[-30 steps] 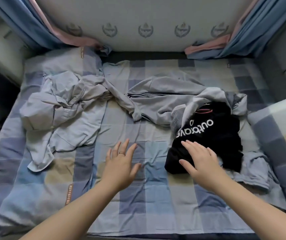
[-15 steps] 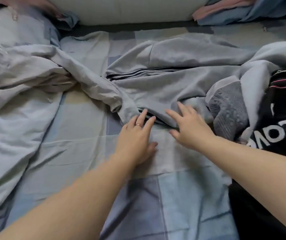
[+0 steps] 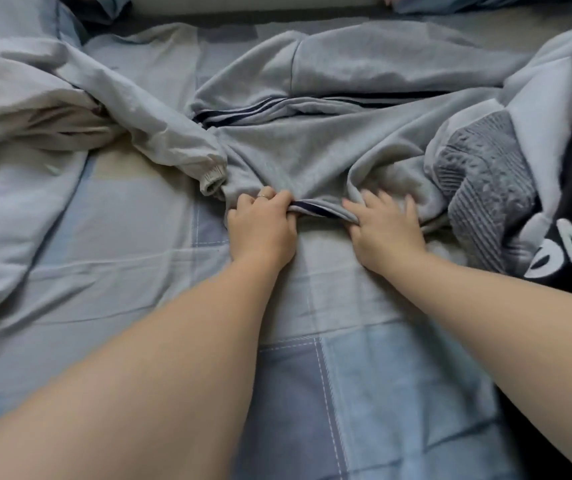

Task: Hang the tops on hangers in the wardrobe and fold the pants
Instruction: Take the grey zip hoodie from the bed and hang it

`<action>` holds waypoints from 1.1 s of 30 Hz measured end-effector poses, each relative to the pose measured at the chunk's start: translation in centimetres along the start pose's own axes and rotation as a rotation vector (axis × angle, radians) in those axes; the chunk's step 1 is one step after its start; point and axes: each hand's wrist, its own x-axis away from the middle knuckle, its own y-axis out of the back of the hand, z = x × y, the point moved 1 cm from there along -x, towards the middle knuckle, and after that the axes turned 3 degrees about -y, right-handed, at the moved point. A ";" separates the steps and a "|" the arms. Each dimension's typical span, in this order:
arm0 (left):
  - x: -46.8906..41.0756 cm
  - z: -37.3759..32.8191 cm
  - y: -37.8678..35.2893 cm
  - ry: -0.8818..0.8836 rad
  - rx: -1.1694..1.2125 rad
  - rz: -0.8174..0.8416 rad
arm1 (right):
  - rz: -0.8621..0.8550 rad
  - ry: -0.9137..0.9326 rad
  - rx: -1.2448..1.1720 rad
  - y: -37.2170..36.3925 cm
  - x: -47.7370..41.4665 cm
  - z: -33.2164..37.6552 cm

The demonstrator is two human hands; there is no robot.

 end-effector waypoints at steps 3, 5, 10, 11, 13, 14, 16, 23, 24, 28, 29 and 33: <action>4.5 0.0 2.5 0.028 0.012 0.140 | 0.158 0.081 0.118 2.8 3.4 0.8; 8.6 -0.2 4.6 0.011 0.040 0.242 | 0.239 0.122 0.157 4.7 7.1 0.8; 19.2 -3.1 10.4 0.101 0.118 0.476 | 0.368 0.152 0.198 9.1 17.7 0.5; 21.2 -3.6 11.5 0.131 0.114 0.512 | 0.397 0.151 0.183 9.9 19.6 0.8; 25.0 -4.0 13.9 0.160 0.096 0.570 | 0.462 0.150 0.156 11.3 23.4 1.5; 26.8 -4.0 15.2 0.171 0.084 0.593 | 0.489 0.155 0.138 11.9 25.3 2.1; 30.4 -3.7 17.8 0.199 0.063 0.637 | 0.529 0.165 0.094 13.1 29.0 3.3; 43.7 -3.1 24.5 0.329 0.013 0.836 | 0.742 0.186 -0.047 16.4 42.7 7.5; 45.5 -3.2 25.4 0.348 0.015 0.871 | 0.784 0.193 -0.059 16.9 44.5 7.9; 49.8 -4.2 27.4 0.392 0.073 0.986 | 0.909 0.195 -0.095 18.2 48.2 8.0; 49.7 -4.4 27.4 0.393 0.085 0.995 | 0.934 0.198 -0.109 18.3 48.0 7.7; 46.2 -5.0 26.3 0.332 0.114 1.038 | 1.035 0.181 -0.259 19.1 44.8 6.3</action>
